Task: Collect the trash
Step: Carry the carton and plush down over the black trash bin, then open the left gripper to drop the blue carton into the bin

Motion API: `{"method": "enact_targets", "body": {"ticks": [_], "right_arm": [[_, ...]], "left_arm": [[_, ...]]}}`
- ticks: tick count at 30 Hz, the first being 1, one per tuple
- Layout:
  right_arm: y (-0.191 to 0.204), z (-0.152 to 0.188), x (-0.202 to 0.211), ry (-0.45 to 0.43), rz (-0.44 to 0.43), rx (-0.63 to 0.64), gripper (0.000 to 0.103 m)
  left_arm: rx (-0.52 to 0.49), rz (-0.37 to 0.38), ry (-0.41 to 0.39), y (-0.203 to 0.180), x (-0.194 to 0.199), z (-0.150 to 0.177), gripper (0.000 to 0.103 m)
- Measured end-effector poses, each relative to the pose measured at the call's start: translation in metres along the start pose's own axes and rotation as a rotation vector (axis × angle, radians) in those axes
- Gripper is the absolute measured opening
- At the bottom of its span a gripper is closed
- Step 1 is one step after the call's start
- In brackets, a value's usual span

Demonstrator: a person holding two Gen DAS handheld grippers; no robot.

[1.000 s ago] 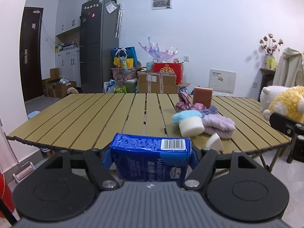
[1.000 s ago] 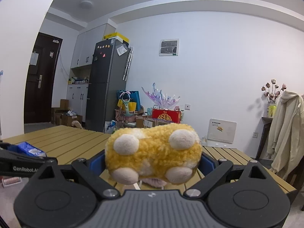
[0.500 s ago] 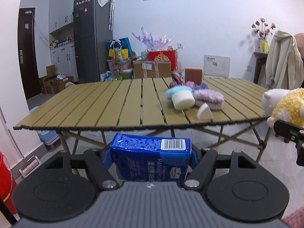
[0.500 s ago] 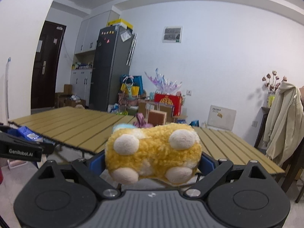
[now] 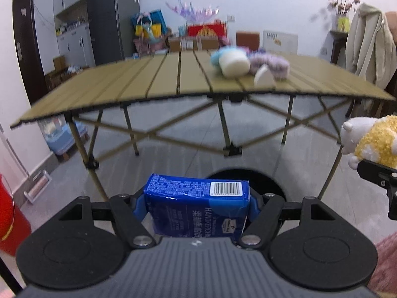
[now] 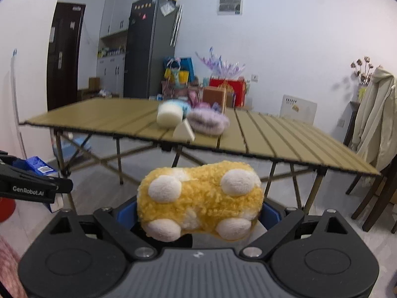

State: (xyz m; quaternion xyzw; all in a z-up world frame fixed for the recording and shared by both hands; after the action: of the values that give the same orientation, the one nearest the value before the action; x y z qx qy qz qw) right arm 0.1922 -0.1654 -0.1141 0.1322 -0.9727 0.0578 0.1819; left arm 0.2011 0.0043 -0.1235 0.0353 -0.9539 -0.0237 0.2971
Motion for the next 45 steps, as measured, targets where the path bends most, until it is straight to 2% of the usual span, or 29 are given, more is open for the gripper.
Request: {"method": "enact_targets", "body": {"ticks": [12, 19, 26, 38, 45], "right_arm": [[0.008, 0.042, -0.032, 0.172, -0.025, -0.015, 0.095], [-0.005, 0.061, -0.053, 0.261, 0.008, -0.048, 0.095], [-0.021, 0.079, -0.072, 0.349, 0.059, -0.089, 0.095], [-0.042, 0.097, -0.095, 0.426, 0.123, -0.127, 0.095], [-0.052, 0.102, -0.106, 0.454, 0.148, -0.154, 0.095]], "left_arm": [[0.006, -0.013, 0.169, 0.007, -0.034, 0.039, 0.073], [-0.002, -0.033, 0.280, 0.005, -0.057, 0.049, 0.073], [0.034, -0.015, 0.404, -0.003, -0.091, 0.048, 0.073], [0.091, 0.040, 0.456, -0.046, -0.149, 0.007, 0.073], [0.110, 0.035, 0.463, -0.062, -0.173, -0.009, 0.073]]}}
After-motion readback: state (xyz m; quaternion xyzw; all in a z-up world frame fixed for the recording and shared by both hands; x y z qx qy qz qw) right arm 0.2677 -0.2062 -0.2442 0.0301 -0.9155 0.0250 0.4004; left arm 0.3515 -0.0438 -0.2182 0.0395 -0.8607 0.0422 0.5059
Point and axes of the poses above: each gripper's, at about its wrist camera, not at the fingertips, and x roughly against the way its jaws point, y to its left, z to its underside, the point moved 2 cm from there along -x, roughly the way its jaws point, and after that the axes turned 3 degrees about -y, right-handed, at the moved point
